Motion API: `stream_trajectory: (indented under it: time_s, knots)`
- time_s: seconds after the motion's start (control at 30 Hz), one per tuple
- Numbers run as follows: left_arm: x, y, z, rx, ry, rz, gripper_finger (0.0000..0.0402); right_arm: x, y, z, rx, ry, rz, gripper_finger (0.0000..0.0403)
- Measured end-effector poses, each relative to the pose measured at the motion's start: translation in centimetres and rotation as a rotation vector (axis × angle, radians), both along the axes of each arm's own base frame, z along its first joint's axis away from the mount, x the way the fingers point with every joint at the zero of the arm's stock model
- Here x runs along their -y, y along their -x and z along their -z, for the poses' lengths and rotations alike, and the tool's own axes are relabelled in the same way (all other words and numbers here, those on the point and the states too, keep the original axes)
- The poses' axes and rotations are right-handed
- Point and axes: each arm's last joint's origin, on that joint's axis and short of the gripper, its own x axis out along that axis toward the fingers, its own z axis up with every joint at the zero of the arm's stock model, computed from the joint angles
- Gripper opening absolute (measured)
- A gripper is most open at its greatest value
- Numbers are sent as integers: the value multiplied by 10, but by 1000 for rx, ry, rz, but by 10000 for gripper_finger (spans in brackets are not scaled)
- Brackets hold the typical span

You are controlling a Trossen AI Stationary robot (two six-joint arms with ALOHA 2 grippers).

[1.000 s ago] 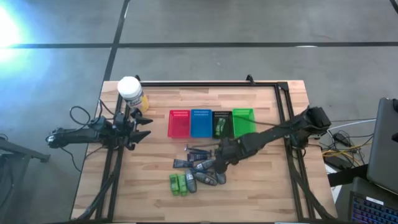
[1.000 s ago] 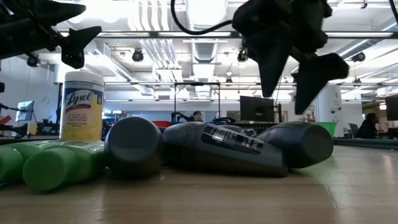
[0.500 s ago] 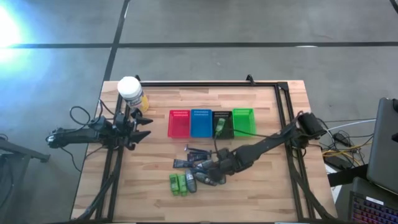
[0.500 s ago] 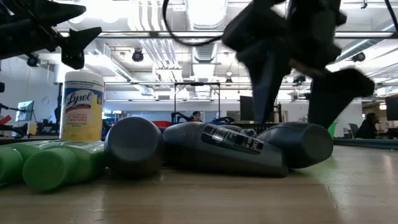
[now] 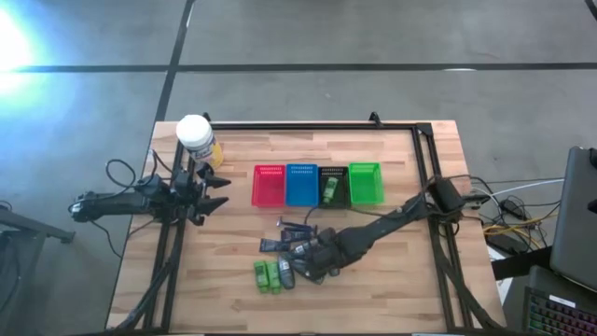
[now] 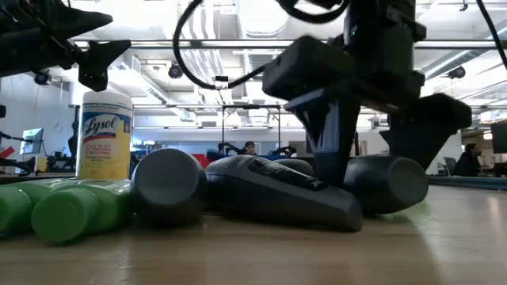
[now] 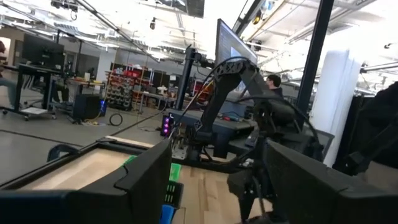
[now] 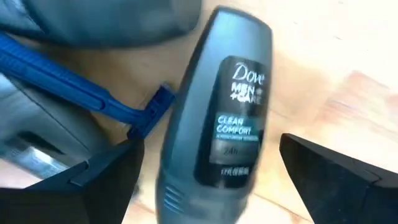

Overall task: Pick & Place Travel size toiletries
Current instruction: Put the deodorant into the green basket

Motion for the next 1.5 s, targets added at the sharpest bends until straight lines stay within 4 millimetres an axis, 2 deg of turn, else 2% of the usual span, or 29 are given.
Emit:
stream_trajectory:
  time_s: [0.23,0.3,0.63,0.87,1.37,1.5]
  knots:
    - [0,0,0,-3,0,0,264,-3,-6,-24,65,-56,-37,373]
    - [0,0,0,-3,0,0,264,-4,-6,-25,61,-66,-52,373]
    - [0,0,0,-4,1,0,264,0,6,-14,-42,-47,-48,373]
    - [0,0,0,-4,1,1,264,2,12,2,-65,-35,-69,369]
    - [0,0,0,-3,1,0,264,9,11,9,-15,43,-184,274]
    - [0,0,0,-3,1,0,264,9,13,10,-31,33,-240,230]
